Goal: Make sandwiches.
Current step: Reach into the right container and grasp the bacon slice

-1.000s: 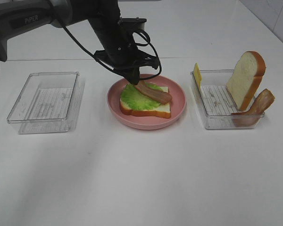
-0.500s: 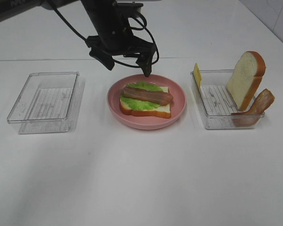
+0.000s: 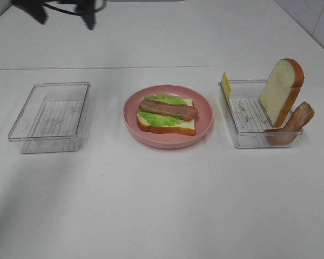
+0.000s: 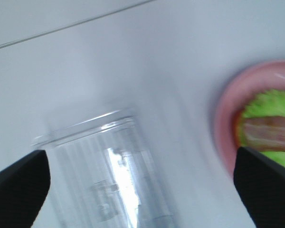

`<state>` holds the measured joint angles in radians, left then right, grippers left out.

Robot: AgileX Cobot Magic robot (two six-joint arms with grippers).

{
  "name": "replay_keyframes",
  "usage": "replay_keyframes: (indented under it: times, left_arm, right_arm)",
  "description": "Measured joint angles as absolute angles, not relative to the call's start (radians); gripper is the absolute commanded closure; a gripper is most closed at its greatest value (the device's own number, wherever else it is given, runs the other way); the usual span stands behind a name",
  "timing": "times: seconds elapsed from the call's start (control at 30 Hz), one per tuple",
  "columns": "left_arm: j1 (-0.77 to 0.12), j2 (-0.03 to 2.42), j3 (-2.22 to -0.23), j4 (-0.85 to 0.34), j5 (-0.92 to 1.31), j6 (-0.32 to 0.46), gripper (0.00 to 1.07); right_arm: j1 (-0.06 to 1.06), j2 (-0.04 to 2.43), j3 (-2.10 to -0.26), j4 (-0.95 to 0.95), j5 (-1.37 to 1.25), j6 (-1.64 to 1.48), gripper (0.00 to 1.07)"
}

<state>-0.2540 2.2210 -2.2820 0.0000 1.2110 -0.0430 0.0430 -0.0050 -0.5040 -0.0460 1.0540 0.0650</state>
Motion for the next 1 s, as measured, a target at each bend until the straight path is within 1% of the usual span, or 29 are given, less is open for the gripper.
replay_keyframes:
  times: [0.03,0.07,0.1,0.13,0.17,0.2,0.23,0.27,0.3,0.33,0.37,0.4,0.43,0.47,0.5,0.53,0.57,0.6,0.63,0.67,0.7,0.73,0.77,0.8,0.83,0.87,0.9,0.93,1.0]
  left_arm:
    - [-0.169,2.192,-2.261,0.0,1.211,-0.042,0.06]
    - [-0.169,2.192,-2.261,0.0,1.211,-0.042,0.06]
    - [-0.123,2.178,-2.251,0.0,1.211,-0.042,0.06]
    - [-0.043,2.153,-2.231,0.0,1.211,-0.041,0.06]
    - [-0.043,2.153,-2.231,0.0,1.211,-0.041,0.06]
    - [0.012,2.127,-2.201,0.0,1.211,-0.035,0.06]
    - [0.036,2.11,-2.177,0.0,1.211,-0.031,0.06]
    - [0.036,2.11,-2.177,0.0,1.211,-0.031,0.06]
    - [0.067,2.068,-2.107,-0.016,1.211,-0.013,0.06]
    - [0.076,2.036,-2.06,-0.022,1.21,0.0,0.06]
    - [0.076,2.036,-2.06,-0.022,1.21,0.0,0.06]
    - [0.076,1.959,-1.958,-0.029,1.21,0.026,0.06]
    - [0.071,1.921,-1.906,-0.033,1.209,0.033,0.06]
    - [0.071,1.921,-1.906,-0.033,1.209,0.033,0.06]
    - [0.049,1.812,-1.758,-0.037,1.201,0.041,0.06]
    - [0.037,1.762,-1.678,-0.041,1.186,0.042,0.06]
    - [0.037,1.762,-1.678,-0.041,1.186,0.042,0.06]
    - [0.006,1.644,-1.534,-0.045,1.136,0.039,0.06]
    - [0.006,1.644,-1.534,-0.045,1.136,0.039,0.06]
    - [-0.024,1.49,-1.392,-0.052,1.084,0.026,0.07]
    - [-0.034,1.431,-1.316,-0.052,1.059,0.016,0.07]
    - [-0.034,1.431,-1.316,-0.052,1.059,0.016,0.07]
    - [-0.051,1.3,-1.17,-0.052,1.023,0.0,0.07]
    - [-0.058,1.228,-1.101,-0.052,1.014,-0.012,0.07]
    - [-0.058,1.228,-1.101,-0.052,1.014,-0.012,0.07]
    - [-0.063,1.105,-0.986,-0.053,1.005,-0.021,0.07]
    - [-0.063,1.035,-0.927,-0.053,1.002,-0.024,0.07]
    - [-0.063,1.035,-0.927,-0.053,1.002,-0.024,0.07]
    - [-0.063,0.765,-0.753,-0.044,0.999,-0.024,0.07]
  right_arm:
    - [0.043,-0.005,-0.504,-0.046,1.054,0.065,0.11]
    - [0.043,-0.005,-0.504,-0.046,1.054,0.065,0.11]
    - [0.043,-0.005,-0.504,-0.046,1.054,0.065,0.11]
    - [0.043,-0.005,-0.504,-0.046,1.054,0.065,0.11]
    - [0.043,-0.005,-0.504,-0.046,1.054,0.065,0.11]
    - [0.043,-0.005,-0.504,-0.046,1.054,0.065,0.11]
    - [0.043,-0.005,-0.504,-0.046,1.054,0.065,0.11]
    - [0.043,-0.005,-0.504,-0.046,1.054,0.065,0.11]
    - [0.043,-0.005,-0.504,-0.046,1.054,0.065,0.11]
    - [0.043,-0.005,-0.504,-0.046,1.054,0.065,0.11]
    - [0.043,-0.005,-0.504,-0.046,1.054,0.065,0.11]
    - [0.043,-0.005,-0.504,-0.046,1.054,0.065,0.11]
    - [0.043,-0.005,-0.504,-0.046,1.054,0.065,0.11]
    - [0.043,-0.005,-0.504,-0.046,1.054,0.065,0.11]
    - [0.043,-0.005,-0.504,-0.046,1.054,0.065,0.11]
    - [0.043,-0.005,-0.504,-0.046,1.054,0.065,0.11]
    - [0.043,-0.005,-0.504,-0.046,1.054,0.065,0.11]
    - [0.043,-0.005,-0.504,-0.046,1.054,0.065,0.11]
    - [0.043,-0.005,-0.504,-0.046,1.054,0.065,0.11]
    - [0.043,-0.005,-0.504,-0.046,1.054,0.065,0.11]
    - [0.043,-0.005,-0.504,-0.046,1.054,0.065,0.11]
    - [0.043,-0.005,-0.504,-0.046,1.054,0.065,0.11]
    - [0.043,-0.005,-0.504,-0.046,1.054,0.065,0.11]
    - [0.043,-0.005,-0.504,-0.046,1.054,0.065,0.11]
    - [0.043,-0.005,-0.504,-0.046,1.054,0.065,0.11]
    - [0.043,-0.005,-0.504,-0.046,1.054,0.065,0.11]
    - [0.043,-0.005,-0.504,-0.046,1.054,0.065,0.11]
    - [0.043,-0.005,-0.504,-0.046,1.054,0.065,0.11]
    - [0.043,-0.005,-0.504,-0.046,1.054,0.065,0.11]
